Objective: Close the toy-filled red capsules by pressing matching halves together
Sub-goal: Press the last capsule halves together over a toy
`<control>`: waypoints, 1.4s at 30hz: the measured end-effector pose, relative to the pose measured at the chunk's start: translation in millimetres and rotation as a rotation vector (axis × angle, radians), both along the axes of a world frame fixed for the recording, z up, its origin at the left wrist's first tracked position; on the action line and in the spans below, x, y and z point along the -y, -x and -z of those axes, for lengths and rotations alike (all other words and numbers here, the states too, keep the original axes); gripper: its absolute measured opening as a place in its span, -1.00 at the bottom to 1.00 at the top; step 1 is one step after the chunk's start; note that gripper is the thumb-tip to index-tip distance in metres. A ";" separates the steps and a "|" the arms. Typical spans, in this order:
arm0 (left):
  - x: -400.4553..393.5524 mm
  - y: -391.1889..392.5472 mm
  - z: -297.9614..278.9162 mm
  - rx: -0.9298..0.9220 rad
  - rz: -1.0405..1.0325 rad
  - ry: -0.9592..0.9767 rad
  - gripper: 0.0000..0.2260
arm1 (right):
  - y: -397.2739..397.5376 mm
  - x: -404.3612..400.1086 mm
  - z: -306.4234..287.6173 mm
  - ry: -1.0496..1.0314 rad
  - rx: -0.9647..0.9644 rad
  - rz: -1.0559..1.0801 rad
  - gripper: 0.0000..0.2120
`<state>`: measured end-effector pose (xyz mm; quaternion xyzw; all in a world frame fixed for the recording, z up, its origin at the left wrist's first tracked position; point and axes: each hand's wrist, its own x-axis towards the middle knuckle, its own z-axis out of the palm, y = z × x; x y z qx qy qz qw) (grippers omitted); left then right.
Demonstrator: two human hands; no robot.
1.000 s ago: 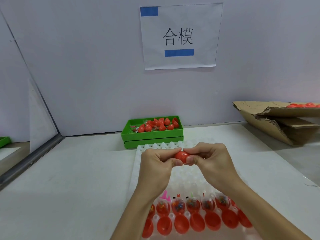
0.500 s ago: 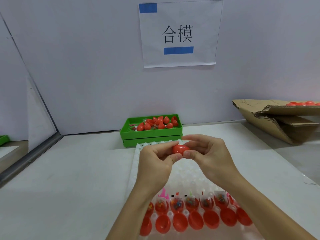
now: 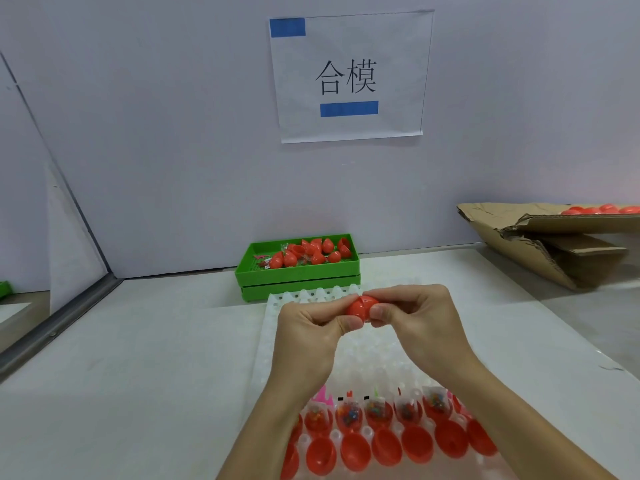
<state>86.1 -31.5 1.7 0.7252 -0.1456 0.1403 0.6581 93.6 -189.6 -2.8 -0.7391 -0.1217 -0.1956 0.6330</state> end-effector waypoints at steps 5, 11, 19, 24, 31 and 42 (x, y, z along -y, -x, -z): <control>4.0 -0.5 1.1 0.018 -0.053 0.106 -0.72 | -2.2 -1.7 -1.5 0.025 0.032 -0.020 -0.74; 8.3 2.9 0.8 0.029 -0.061 0.137 -0.75 | -0.1 2.5 -3.2 -0.021 0.017 0.011 -0.71; 6.1 3.7 -0.3 0.042 -0.089 0.084 -0.72 | -0.4 3.3 -2.5 0.003 0.016 0.005 -0.75; 7.1 2.5 0.9 0.046 -0.117 0.027 -0.67 | -0.1 0.8 0.7 0.053 0.022 0.001 -0.75; 8.9 -0.1 8.2 0.054 -0.169 -0.073 -0.74 | -2.8 1.2 2.9 0.133 0.053 0.014 -0.73; 7.8 0.6 4.4 0.066 -0.159 -0.193 -0.70 | -5.5 6.8 -0.9 0.267 0.074 -0.017 -0.73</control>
